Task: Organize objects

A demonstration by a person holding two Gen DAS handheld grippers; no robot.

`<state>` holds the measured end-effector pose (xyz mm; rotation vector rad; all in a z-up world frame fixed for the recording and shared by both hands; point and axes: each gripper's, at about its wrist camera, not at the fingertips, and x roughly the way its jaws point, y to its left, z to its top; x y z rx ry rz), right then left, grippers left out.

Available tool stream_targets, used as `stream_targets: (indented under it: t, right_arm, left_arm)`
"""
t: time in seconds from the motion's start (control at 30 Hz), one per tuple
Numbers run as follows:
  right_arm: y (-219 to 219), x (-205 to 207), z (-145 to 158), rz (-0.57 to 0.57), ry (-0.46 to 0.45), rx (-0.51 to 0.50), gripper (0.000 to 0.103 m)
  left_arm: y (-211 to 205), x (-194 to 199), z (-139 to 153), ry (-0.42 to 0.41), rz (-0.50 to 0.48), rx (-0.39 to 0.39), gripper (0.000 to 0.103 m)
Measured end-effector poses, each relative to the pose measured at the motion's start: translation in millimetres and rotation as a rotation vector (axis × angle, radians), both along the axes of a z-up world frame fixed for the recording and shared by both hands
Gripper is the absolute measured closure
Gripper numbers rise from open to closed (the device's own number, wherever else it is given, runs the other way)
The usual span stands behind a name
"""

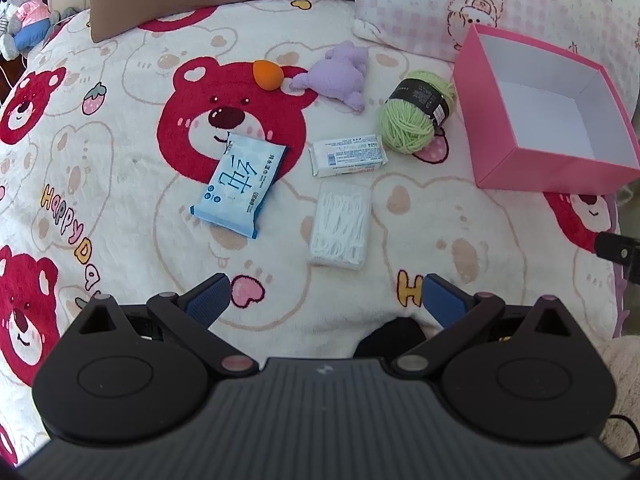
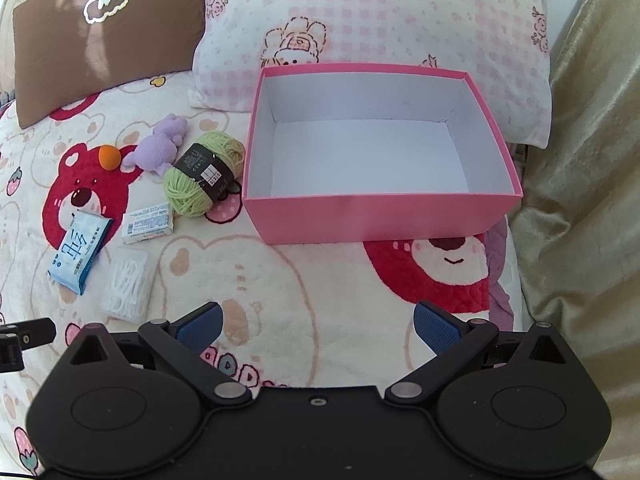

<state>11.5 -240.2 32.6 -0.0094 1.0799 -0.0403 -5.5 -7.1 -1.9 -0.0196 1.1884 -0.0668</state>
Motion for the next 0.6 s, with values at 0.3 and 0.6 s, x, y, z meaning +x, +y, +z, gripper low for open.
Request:
stream_targets:
  t: [0.3, 0.6]
  right_arm:
    - [4.7, -2.6, 5.7, 0.017, -0.012, -0.006, 0.000]
    - [5.6, -4.5, 8.0, 0.022, -0.018, -0.010, 0.000]
  left_arm:
    - [2.3, 2.3, -1.2, -0.030, -0.008, -0.015, 0.000]
    - [4.4, -0.4, 1.8, -0.086, -0.007, -0.004, 0.000]
